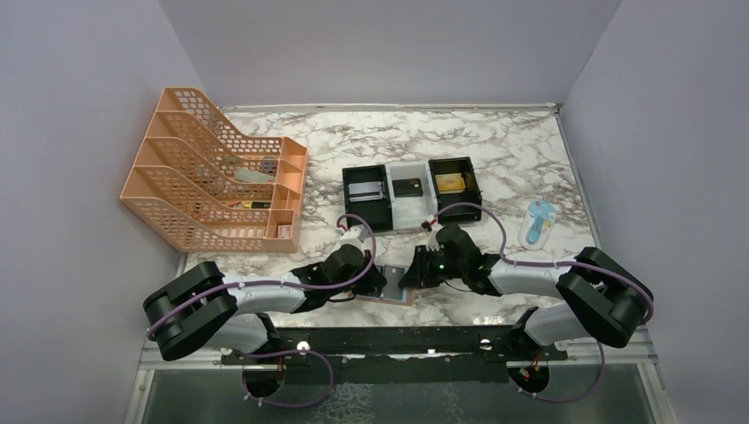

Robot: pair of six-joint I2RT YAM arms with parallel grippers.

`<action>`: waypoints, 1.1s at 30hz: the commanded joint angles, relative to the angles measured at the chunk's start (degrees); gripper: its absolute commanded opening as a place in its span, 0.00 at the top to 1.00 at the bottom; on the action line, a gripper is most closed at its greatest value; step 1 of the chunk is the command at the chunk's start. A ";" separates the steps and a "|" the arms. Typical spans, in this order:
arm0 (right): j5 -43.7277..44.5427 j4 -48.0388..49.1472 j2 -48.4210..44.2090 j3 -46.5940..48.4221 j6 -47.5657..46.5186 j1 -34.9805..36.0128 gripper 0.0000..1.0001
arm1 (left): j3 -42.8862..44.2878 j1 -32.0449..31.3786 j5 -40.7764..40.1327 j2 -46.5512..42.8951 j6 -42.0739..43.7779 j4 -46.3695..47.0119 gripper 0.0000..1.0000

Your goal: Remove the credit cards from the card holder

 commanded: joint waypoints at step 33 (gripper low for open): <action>9.61 -3.96 2.83 -1.81 0.70 0.32 0.84 | -0.28 -0.23 1.57 -3.99 1.40 2.55 0.81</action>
